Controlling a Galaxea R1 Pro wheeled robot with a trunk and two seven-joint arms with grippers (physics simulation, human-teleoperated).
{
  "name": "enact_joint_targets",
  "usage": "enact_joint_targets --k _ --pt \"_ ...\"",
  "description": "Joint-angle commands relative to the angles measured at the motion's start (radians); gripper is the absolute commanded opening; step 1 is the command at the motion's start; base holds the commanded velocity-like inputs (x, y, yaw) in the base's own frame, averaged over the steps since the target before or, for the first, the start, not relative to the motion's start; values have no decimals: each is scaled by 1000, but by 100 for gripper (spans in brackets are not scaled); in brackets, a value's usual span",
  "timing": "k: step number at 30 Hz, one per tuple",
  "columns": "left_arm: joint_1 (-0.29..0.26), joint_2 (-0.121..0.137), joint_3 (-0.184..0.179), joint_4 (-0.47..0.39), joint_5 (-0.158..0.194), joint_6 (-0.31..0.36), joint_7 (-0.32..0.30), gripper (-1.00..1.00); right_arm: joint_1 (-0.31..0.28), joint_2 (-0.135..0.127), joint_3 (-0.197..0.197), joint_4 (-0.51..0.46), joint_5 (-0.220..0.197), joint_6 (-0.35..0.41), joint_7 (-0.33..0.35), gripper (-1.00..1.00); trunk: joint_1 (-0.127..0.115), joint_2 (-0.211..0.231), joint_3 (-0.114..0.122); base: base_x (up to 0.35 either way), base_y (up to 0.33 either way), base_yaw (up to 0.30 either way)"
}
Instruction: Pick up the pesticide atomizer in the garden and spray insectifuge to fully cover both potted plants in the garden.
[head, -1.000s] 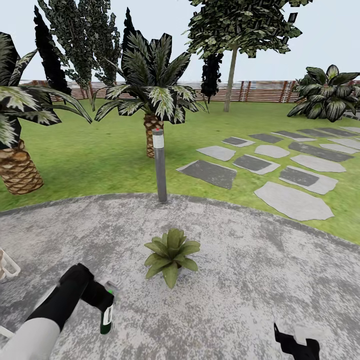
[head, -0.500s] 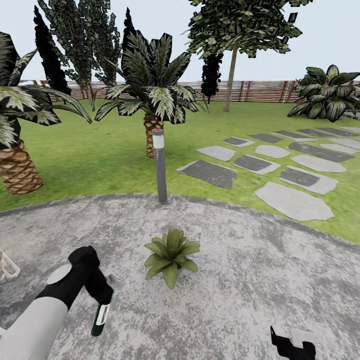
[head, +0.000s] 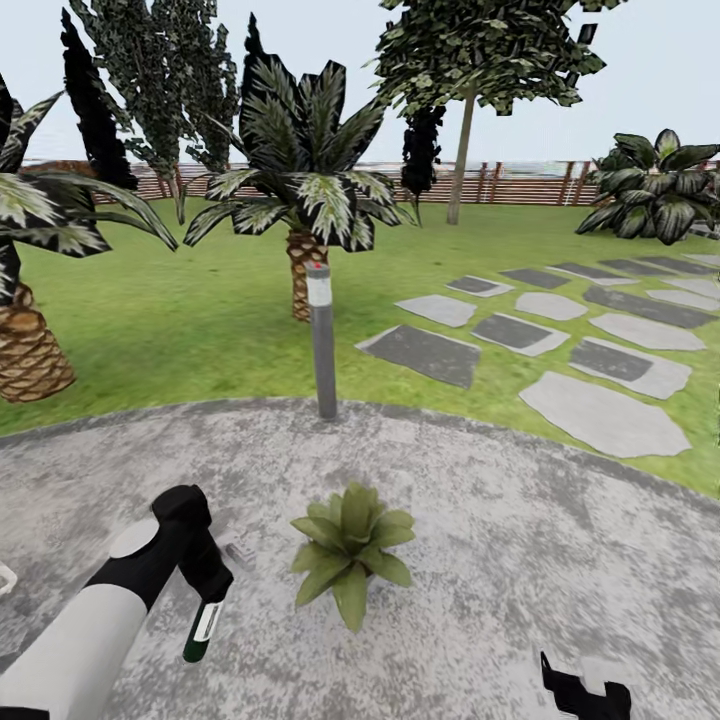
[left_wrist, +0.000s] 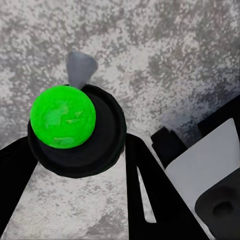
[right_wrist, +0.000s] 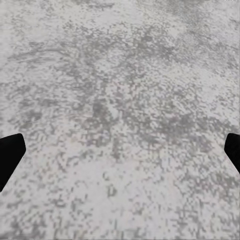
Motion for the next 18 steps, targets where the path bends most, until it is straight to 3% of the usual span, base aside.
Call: enact_joint_targets --k 1,7,9,10,13,14,15,18 --pt "0 1 -4 0 -7 11 -10 -100 -1 0 -7 1 11 -4 -2 100 0 0 -1 323 103 -195" --pt "5 1 -7 8 -7 10 -9 -100 -1 0 -7 1 11 -4 -2 100 0 0 -4 310 99 -261" --pt "7 2 -10 13 -7 4 -8 -100 -1 0 -7 1 11 -4 -3 100 0 0 -4 29 9 -41" --pt "15 -57 -3 182 7 -62 161 -100 -1 0 -7 3 12 -2 -2 100 0 0 -4 0 0 0" --pt "14 -62 -2 174 8 -61 162 -100 -1 0 -7 3 12 -3 -2 100 0 0 -4 0 0 0" --pt "14 -68 -3 173 7 -60 162 -100 -1 0 -7 3 12 -3 -2 100 0 0 -4 0 0 0" --pt "6 -98 -5 169 6 -60 162 -100 -1 0 -7 3 12 -3 -2 100 0 0 -4 0 0 0" --pt "4 -107 -6 169 6 -60 162 -100 -1 0 -7 3 12 -3 -2 100 0 0 -4 0 0 0"
